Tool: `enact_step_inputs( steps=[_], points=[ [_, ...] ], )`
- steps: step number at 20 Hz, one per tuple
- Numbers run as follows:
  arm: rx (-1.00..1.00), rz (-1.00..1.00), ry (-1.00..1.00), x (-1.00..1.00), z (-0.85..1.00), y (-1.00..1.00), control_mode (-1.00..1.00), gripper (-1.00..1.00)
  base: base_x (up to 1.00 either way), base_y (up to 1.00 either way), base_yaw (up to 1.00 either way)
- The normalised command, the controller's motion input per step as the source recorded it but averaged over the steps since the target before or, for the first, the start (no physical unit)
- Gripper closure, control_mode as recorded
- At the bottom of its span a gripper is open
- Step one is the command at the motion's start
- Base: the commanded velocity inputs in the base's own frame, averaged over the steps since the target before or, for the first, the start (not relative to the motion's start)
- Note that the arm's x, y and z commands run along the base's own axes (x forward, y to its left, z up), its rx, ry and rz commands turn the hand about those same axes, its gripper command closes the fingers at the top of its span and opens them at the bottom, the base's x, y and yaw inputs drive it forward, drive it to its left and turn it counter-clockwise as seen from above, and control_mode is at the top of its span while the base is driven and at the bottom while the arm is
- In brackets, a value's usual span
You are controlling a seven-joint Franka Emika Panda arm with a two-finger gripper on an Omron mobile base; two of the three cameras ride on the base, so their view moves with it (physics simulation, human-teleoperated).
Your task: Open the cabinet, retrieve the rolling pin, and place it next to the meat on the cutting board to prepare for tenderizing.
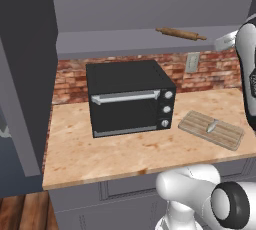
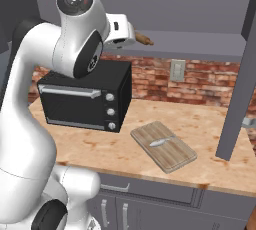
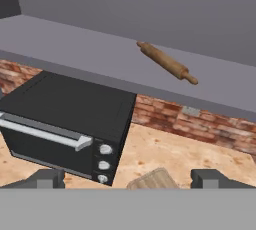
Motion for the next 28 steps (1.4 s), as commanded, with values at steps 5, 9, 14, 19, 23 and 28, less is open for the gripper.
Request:
enact_step_inputs(
  steps=[5,9,14,19,23,28],
  points=[
    [0.00,0.00,0.00,0.68,0.00,-0.20,-1.00,-1.00,0.00,0.00,0.00],
    [0.00,0.00,0.00,0.67,0.00,-0.14,-1.00,-1.00,0.00,0.00,0.00],
    [0.00,0.00,0.00,0.55,0.00,-0.15,-1.00,-1.00,0.00,0.00,0.00],
    [0.00,0.02,0.00,0.47,0.00,-0.14,-1.00,-1.00,0.00,0.00,0.00],
    [0.00,0.08,0.00,0.47,-0.01,-0.06,-1.00,-1.00,0.00,0.00,0.00],
    [0.00,0.12,0.00,0.43,-0.02,-0.06,-1.00,-1.00,0.00,0.00,0.00]
  ],
)
